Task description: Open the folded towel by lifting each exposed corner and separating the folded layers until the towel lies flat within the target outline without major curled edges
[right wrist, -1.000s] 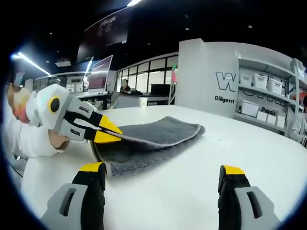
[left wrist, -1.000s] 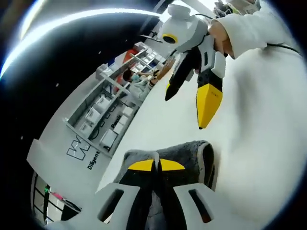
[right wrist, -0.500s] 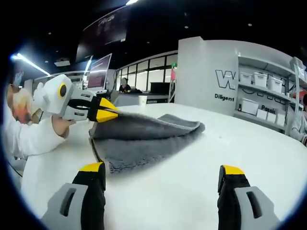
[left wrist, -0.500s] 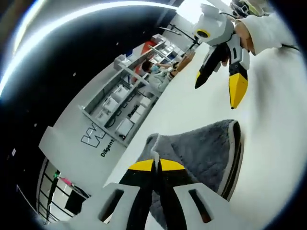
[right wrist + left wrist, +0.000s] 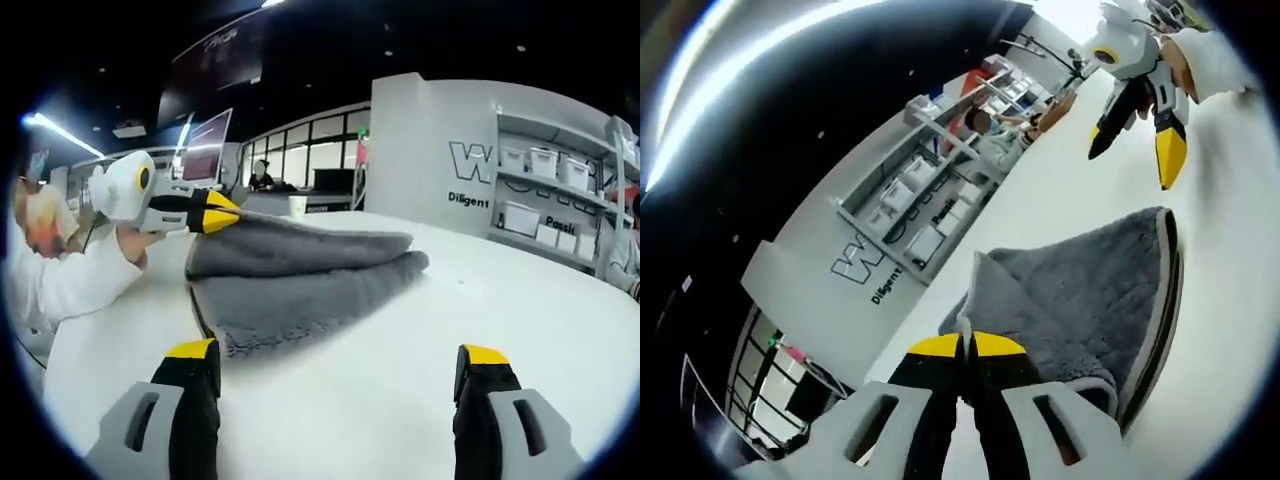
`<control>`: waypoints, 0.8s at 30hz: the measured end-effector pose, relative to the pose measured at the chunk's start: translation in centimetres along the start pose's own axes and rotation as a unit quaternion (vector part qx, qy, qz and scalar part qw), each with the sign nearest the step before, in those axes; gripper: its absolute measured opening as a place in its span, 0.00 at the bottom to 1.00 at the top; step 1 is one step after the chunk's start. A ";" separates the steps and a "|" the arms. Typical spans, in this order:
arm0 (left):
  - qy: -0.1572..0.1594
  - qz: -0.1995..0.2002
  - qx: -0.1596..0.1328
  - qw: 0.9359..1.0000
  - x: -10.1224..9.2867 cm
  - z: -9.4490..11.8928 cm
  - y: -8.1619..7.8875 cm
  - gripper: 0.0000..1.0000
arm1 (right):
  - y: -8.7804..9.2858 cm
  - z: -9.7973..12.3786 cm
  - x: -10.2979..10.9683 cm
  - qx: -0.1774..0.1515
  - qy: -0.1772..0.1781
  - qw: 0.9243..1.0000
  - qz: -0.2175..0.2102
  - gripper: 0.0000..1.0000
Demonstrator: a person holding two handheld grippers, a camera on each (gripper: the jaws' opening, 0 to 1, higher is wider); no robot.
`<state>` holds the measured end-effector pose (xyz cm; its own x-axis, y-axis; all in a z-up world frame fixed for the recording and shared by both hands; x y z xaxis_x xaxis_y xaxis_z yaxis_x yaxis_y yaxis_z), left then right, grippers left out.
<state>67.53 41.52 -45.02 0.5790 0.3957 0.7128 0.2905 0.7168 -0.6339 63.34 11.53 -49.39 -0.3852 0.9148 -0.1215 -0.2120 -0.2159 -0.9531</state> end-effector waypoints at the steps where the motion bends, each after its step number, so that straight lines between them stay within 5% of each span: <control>1: -0.002 0.001 0.002 1.000 0.1 0.1 0.2 0.02 | 0.0 0.0 0.0 0.000 0.000 1.000 0.000 0.98; 24: -0.043 0.051 0.059 0.996 2.4 2.9 5.6 0.02 | 0.4 -0.2 -0.2 0.007 0.003 1.000 -0.006 0.97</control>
<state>68.33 48.23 -45.98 0.5323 0.5145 0.6723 0.1390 0.7303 -0.6688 63.49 11.26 -49.82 -0.3779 0.9192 -0.1110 -0.2297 -0.2092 -0.9505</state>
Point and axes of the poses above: the point that each gripper's makers call its tool centre point, and the gripper's own axes: z roughly backward along the fingers, x roughly to its left, y roughly out of its underside, the point moved 10 cm from there along z, roughly backward along the fingers, and after that the axes turned 13 degrees about y, right-handed, at the moved point
